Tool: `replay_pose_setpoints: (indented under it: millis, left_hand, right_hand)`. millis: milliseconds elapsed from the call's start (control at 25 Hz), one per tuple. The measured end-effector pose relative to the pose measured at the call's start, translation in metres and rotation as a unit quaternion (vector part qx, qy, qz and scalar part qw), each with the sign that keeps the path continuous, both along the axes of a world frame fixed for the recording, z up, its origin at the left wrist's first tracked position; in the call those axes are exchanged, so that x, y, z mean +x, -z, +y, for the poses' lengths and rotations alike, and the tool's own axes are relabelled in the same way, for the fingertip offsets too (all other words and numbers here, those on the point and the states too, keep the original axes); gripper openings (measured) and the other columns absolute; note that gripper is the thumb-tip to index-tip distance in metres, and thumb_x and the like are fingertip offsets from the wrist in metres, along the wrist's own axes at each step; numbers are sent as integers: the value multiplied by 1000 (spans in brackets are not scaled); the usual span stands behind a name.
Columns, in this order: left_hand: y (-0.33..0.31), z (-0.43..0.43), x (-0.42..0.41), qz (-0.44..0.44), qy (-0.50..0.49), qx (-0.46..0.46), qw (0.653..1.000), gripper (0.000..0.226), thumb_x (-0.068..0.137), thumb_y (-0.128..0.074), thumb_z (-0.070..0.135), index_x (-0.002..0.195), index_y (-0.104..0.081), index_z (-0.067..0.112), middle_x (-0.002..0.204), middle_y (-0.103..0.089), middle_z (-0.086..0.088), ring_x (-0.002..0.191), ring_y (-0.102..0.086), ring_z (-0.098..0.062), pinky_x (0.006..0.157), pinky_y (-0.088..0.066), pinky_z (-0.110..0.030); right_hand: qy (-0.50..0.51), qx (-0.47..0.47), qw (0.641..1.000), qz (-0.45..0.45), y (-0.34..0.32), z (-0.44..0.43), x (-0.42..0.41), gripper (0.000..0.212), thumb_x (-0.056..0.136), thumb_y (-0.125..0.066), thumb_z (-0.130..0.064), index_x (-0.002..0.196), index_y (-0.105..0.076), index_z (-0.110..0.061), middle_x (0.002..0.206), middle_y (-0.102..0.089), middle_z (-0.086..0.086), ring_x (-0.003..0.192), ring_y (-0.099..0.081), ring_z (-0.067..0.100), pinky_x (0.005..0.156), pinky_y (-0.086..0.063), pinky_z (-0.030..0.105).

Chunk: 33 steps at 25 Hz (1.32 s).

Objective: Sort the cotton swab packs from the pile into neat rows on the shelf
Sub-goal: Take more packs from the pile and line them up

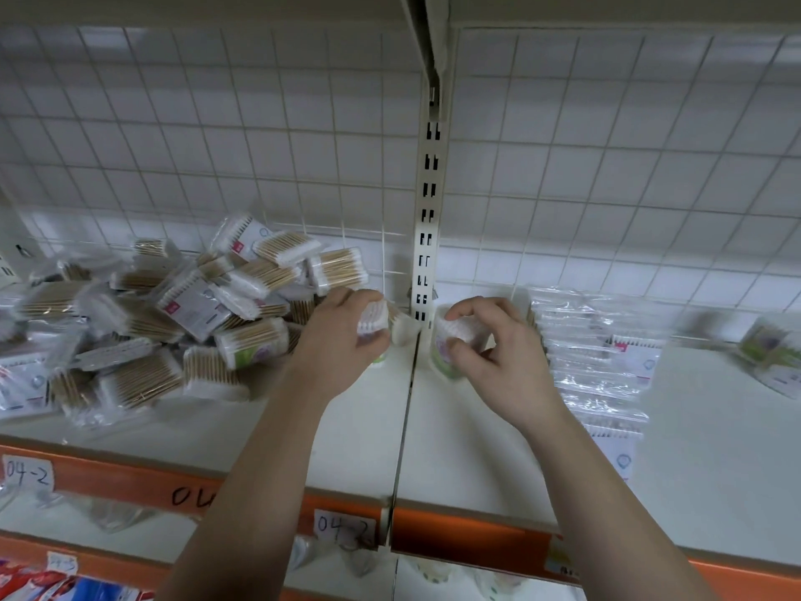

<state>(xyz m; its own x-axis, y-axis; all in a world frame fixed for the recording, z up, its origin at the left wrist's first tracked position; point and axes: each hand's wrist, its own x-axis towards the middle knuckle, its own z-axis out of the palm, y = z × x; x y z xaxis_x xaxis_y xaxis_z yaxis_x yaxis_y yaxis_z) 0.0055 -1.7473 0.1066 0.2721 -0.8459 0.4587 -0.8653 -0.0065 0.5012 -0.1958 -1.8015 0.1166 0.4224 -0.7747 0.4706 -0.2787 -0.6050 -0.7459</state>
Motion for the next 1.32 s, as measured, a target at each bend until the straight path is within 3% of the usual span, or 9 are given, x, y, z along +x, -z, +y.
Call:
replay_pose_setpoints:
  millis: [240, 440, 600, 760, 920, 1040, 1160, 1240, 1320]
  left_hand:
    - [-39, 4, -43, -32, 17, -73, 997, 46, 83, -63, 31, 127, -56, 20, 117, -51, 5, 105, -48, -11, 83, -32, -17]
    - [-65, -4, -101, -27, 41, -115, 992, 50, 79, -57, 36, 127, -57, 20, 123, -53, 6, 108, -49, -8, 90, -32, -15]
    - [-75, -24, -160, -33, 63, -130, 989, 48, 81, -61, 34, 126, -57, 19, 123, -55, 6, 111, -49, -9, 91, -30, -10]
    - [-72, -55, -225, -49, 88, -123, 987, 48, 81, -61, 33, 126, -57, 19, 121, -55, 7, 115, -44, -12, 95, -19, 0]
    - [-59, -80, -281, -52, 112, -93, 988, 48, 79, -58, 36, 124, -59, 18, 118, -56, 6, 113, -45, -15, 96, -25, -9]
    - [-47, -96, -325, -57, 126, -77, 987, 47, 78, -58, 35, 122, -60, 16, 116, -59, 5, 110, -46, -15, 95, -29, -14]
    - [-32, -106, -363, -54, 134, -52, 988, 50, 78, -53, 40, 122, -60, 16, 116, -59, 5, 111, -47, -14, 95, -30, -15]
    - [-23, -108, -382, -51, 137, -27, 989, 50, 79, -53, 41, 123, -59, 17, 117, -58, 6, 112, -46, -13, 95, -29, -14]
    - [-12, -110, -396, -56, 136, -14, 989, 50, 80, -52, 42, 123, -59, 19, 117, -57, 8, 112, -47, -12, 94, -29, -12]
  right_hand:
    - [0, -33, 997, -66, -29, 2, -31, 23, 75, -72, -6, 91, -64, -20, 102, -53, -8, 79, -52, 7, 63, -49, 22]
    - [30, -41, 993, -106, -43, -17, -87, 19, 72, -72, -5, 84, -63, -16, 100, -54, -6, 89, -54, 9, 63, -50, 40]
    - [66, -53, 990, -109, -50, -33, -149, 20, 73, -71, -3, 85, -63, -16, 100, -55, -6, 87, -52, 4, 58, -49, 35]
    - [110, -61, 988, -85, -46, -59, -224, 23, 74, -70, -3, 86, -61, -19, 100, -55, -11, 93, -50, 4, 60, -48, 34]
    - [144, -21, 989, -40, -33, -83, -289, 25, 76, -70, -9, 88, -59, -28, 101, -55, -15, 89, -50, 3, 62, -41, 14]
    - [171, 7, 985, -24, -21, -98, -333, 26, 75, -70, -10, 90, -59, -28, 103, -57, -12, 85, -49, 0, 63, -40, 10]
    - [184, 44, 982, 4, -4, -112, -370, 29, 73, -72, -13, 91, -58, -31, 104, -56, -10, 80, -51, 6, 64, -42, 13]
    - [182, 66, 981, 24, 7, -121, -388, 32, 71, -75, -15, 91, -57, -33, 105, -57, -8, 84, -53, 7, 70, -46, 23]
    - [174, 81, 980, 42, 18, -128, -399, 37, 69, -76, -15, 95, -57, -33, 106, -57, -8, 88, -54, 8, 69, -46, 22]
